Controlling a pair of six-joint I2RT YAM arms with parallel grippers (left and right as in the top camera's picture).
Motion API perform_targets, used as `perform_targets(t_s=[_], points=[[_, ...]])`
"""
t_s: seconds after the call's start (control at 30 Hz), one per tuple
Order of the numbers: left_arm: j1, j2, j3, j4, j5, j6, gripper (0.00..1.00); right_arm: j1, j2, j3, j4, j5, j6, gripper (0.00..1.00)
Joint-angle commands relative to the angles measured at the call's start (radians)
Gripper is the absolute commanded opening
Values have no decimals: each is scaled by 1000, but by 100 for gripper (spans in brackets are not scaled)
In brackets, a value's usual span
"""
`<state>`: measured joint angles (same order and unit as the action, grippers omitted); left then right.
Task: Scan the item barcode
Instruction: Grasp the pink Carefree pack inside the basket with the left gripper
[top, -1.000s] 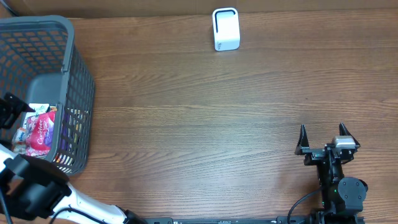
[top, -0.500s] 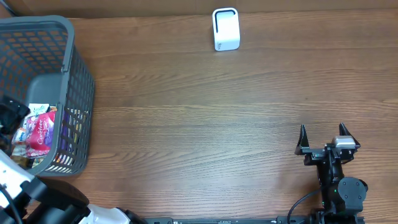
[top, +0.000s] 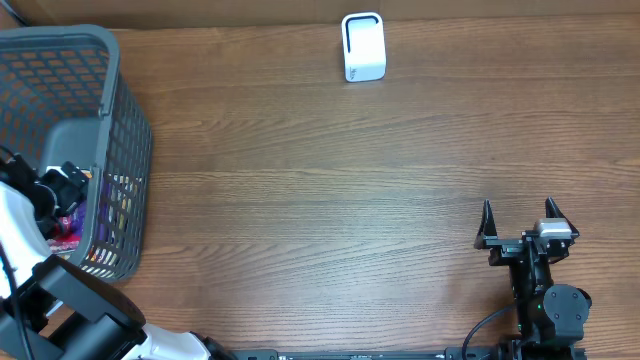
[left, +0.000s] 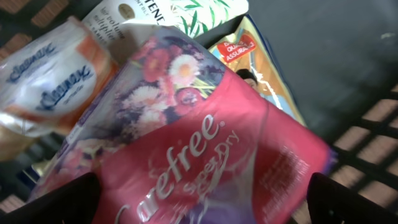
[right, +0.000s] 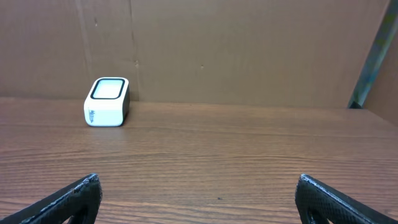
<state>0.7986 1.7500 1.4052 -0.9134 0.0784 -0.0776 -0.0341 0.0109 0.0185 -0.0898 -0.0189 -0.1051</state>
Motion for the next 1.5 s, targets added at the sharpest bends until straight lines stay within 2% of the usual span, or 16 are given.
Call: perform_targets(t_s=[0.0,0.17,0.23,0.4,0.5,0.57,0.77,1.07,1.17,1.23,1.27,1.37,1.47], points=[[-6,-4,-50,30,-137,33,97,-5,-8,-10,5,2,4,100],[-6,-4,-64,50,-184,32,95,-5,-8,-10,5,2,4,100],[-6,-4,-66,49,-172,32,88,-5,-8,-10,5,2,4,100],[-6,-4,-77,48,-126,30,58,-5,-8,-10,5,2,4,100],[-7,-5,-77,32,-121,30,23,-5,-8,-10,5,2,4,100],[-7,-5,-76,24,-109,30,4,-5,-8,-10,5,2,4,100],[-7,-11,28,-63,-80,30,4,-5,-8,-10,5,2,4,100],[-7,-18,400,-247,209,30,4,-5,-8,-10,5,2,3,100],[-7,-23,432,-259,168,29,4,-5,-8,-10,5,2,4,100],[-7,-14,418,-306,16,29,41,-5,-8,-10,5,2,4,100],[-7,-8,402,-318,-51,29,54,-5,-8,-10,5,2,4,100],[-6,9,327,-315,-186,10,71,-5,-8,-10,5,2,4,100],[-5,19,227,-264,-194,-11,76,-5,-8,-10,5,2,4,100]])
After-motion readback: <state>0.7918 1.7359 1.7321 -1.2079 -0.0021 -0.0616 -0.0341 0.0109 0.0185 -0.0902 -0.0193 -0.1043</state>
